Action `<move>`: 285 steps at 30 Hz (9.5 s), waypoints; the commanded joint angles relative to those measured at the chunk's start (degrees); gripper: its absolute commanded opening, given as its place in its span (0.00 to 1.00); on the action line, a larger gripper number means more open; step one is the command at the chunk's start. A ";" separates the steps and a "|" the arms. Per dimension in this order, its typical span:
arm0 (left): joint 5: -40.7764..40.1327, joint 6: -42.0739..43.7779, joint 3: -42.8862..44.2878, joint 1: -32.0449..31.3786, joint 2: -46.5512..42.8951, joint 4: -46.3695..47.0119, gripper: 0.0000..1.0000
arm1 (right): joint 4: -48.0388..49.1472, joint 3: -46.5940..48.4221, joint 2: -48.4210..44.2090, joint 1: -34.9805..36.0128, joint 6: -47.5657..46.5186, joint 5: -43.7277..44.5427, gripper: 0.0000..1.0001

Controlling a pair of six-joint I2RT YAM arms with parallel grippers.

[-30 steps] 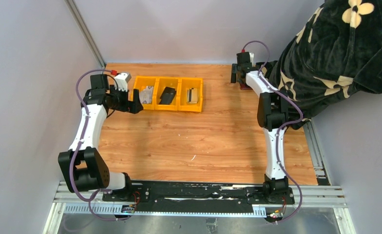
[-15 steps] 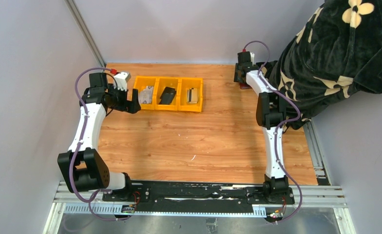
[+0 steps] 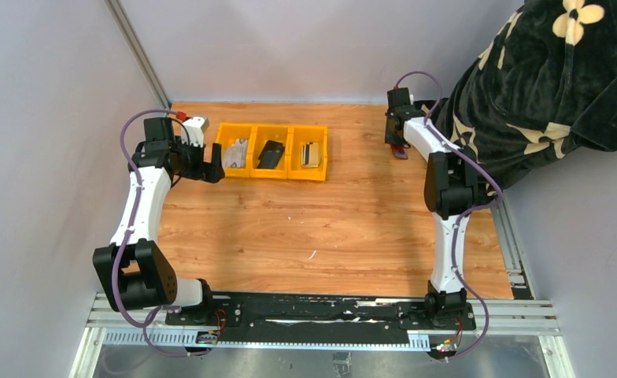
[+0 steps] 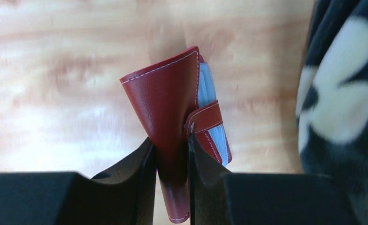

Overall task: Take the credit cards out of the card holder
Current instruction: Move the card holder to the center of the board, then move the storage box to the center of the board, then pick up the card holder from the center of the board, then open the card holder.

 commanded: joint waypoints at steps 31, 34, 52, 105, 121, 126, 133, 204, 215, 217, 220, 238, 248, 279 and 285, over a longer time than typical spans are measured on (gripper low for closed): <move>-11.42 -9.97 12.77 -2.13 22.59 15.02 0.61 | -10.07 -47.84 -40.27 51.11 32.79 3.45 0.10; -13.02 -8.98 14.54 -3.29 25.02 15.50 0.59 | -9.06 -47.59 -38.91 51.64 33.29 3.40 0.12; -14.33 -8.78 15.99 -6.34 31.32 17.02 0.25 | -7.32 -40.32 -42.43 39.46 23.17 -8.69 0.74; -24.15 -30.41 -7.49 -26.46 8.19 18.09 0.10 | -8.96 -32.86 -28.03 8.07 6.74 -16.25 0.37; -16.33 -25.04 -1.78 -23.93 0.53 6.51 1.00 | -9.07 -43.62 -53.33 18.94 12.98 -11.18 0.84; -12.25 -21.19 4.70 -20.49 -0.52 -2.33 1.00 | -4.74 -53.38 -57.08 33.69 19.12 -13.21 0.85; -8.14 -17.29 6.82 -18.20 -5.11 -7.92 1.00 | -1.22 -56.51 -49.15 44.65 22.27 -8.75 0.88; 25.19 -38.23 -2.75 -24.35 -17.66 0.36 0.86 | 14.04 -37.37 -52.51 59.93 15.47 1.32 0.63; 22.69 -36.72 -3.12 -24.44 -18.49 0.17 0.20 | 14.44 -35.52 -51.69 60.08 15.14 2.82 0.69; 21.91 -35.53 -2.58 -24.44 -18.95 -0.58 0.12 | 15.30 -37.02 -53.86 59.60 15.04 1.31 0.82; 20.23 -32.49 -0.66 -24.39 -19.05 -2.52 0.06 | 14.19 -38.25 -57.41 58.31 15.25 -1.35 0.88; 10.81 -29.91 1.20 -24.44 -23.97 -4.24 0.00 | 2.52 -27.37 -52.59 57.14 24.52 2.76 0.64; 12.06 -32.31 0.78 -24.44 -24.41 -3.64 0.00 | 4.45 -24.70 -47.24 57.17 24.51 3.21 0.60; 13.37 -38.82 1.17 -24.44 -24.07 -3.62 0.00 | -0.90 -16.48 -37.01 62.62 11.05 28.37 0.21; 13.76 -38.76 1.05 -24.44 -24.61 -3.71 0.00 | -0.91 -16.54 -36.85 62.52 10.02 31.15 0.05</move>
